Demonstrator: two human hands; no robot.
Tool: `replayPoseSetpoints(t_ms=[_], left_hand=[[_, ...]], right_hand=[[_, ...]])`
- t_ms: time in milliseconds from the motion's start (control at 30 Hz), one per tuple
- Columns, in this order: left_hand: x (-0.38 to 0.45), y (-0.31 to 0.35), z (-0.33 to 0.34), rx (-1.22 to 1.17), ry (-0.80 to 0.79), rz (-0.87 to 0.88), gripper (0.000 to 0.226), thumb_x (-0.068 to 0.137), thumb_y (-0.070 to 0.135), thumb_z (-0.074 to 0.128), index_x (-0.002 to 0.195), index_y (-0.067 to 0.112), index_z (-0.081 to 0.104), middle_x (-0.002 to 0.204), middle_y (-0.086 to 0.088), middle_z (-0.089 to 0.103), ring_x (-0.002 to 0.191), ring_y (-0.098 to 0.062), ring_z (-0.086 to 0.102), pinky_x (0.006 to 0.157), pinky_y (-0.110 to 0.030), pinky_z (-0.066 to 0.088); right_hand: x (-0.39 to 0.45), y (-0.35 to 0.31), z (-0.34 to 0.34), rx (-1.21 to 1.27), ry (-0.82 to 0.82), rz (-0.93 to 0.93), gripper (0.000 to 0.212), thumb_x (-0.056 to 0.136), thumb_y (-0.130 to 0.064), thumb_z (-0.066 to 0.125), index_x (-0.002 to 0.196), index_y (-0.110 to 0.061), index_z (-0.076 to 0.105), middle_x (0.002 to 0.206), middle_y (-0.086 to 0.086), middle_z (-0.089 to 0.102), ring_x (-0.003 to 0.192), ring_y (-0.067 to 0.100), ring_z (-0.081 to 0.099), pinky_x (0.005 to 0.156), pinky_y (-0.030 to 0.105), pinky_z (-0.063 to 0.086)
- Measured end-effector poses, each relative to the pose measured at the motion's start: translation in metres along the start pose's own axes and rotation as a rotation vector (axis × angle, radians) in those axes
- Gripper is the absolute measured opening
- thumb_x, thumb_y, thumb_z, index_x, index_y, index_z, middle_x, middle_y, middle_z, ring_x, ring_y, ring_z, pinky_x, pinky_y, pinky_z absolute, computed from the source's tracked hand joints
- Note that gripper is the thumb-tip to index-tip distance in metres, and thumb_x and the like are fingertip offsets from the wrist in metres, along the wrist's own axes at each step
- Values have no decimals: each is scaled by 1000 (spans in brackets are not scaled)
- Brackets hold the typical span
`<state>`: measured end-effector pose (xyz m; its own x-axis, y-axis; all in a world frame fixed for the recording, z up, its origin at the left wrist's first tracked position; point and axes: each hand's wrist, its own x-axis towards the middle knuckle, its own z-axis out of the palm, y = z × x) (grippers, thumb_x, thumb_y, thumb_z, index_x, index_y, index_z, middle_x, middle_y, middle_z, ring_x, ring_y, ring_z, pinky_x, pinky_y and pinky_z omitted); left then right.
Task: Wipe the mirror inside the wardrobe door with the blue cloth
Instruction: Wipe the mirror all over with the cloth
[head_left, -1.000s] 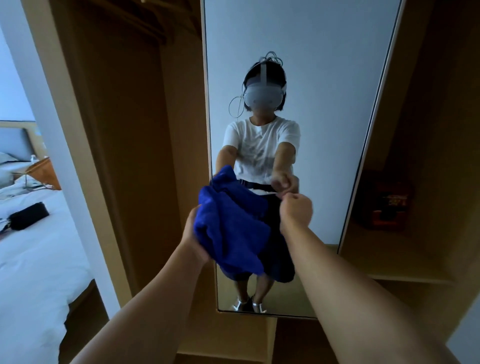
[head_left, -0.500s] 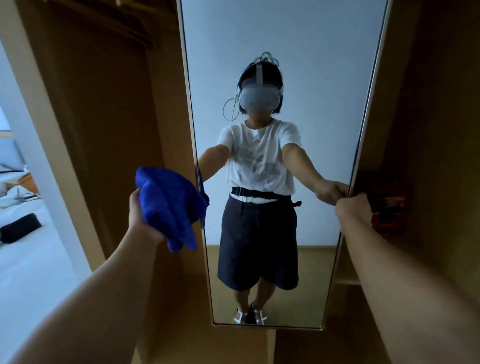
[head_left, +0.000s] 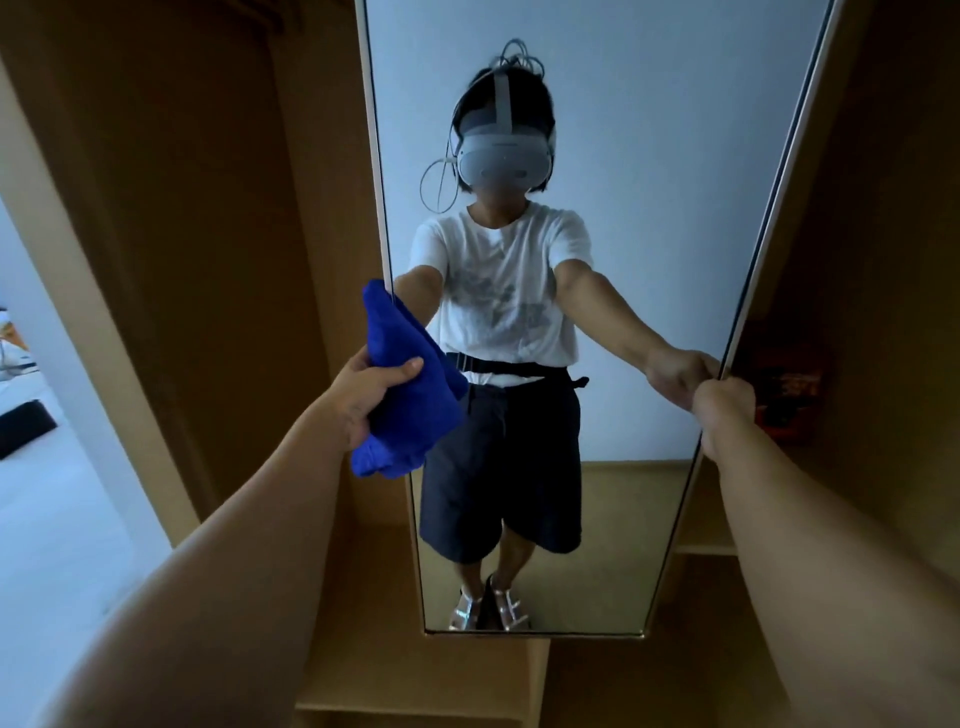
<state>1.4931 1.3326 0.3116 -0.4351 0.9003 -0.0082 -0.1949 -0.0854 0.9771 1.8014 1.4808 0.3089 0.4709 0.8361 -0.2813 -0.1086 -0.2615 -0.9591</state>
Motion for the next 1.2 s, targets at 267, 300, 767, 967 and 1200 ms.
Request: replayPoseSetpoints(t_ms=[267,300,767,967,1200], left_hand=[[8,-17,-5,31,23,-18,40,71,12,78,99,35,61,108,-1,66,102,-28,60,83,-46,50],[7,-24,-6,38,20,-32,39,72,11,77,99,35,60,108,-2,66,103,-29,59,86,-48,50],[0,-74,-20,181,13,-166,58,75,5,74,123,25,50,118,-8,60,110,-34,54,99,-57,41],[1,-98,-24,227,40,-203,59,73,7,76,122,25,49,120,-9,58,111,-34,53,99,-58,40],[4,-128,-29,255,53,-207,58,73,6,77,121,20,49,118,-9,59,111,-32,53,98,-55,42]], right_hand=[[10,22,-15,243,-293,-69,46,95,3,31,140,7,32,149,24,31,138,33,29,110,33,27],[10,25,-17,294,-328,-55,50,94,1,30,144,2,27,152,20,25,142,29,22,114,35,18],[15,82,-8,195,-190,153,64,97,-52,32,147,-12,27,151,17,30,139,32,28,114,44,25],[18,95,-3,122,-169,101,65,98,-54,22,149,-13,22,151,18,29,139,33,28,113,44,25],[25,101,1,84,-169,32,65,98,-54,17,147,-12,26,149,18,33,138,32,30,112,43,27]])
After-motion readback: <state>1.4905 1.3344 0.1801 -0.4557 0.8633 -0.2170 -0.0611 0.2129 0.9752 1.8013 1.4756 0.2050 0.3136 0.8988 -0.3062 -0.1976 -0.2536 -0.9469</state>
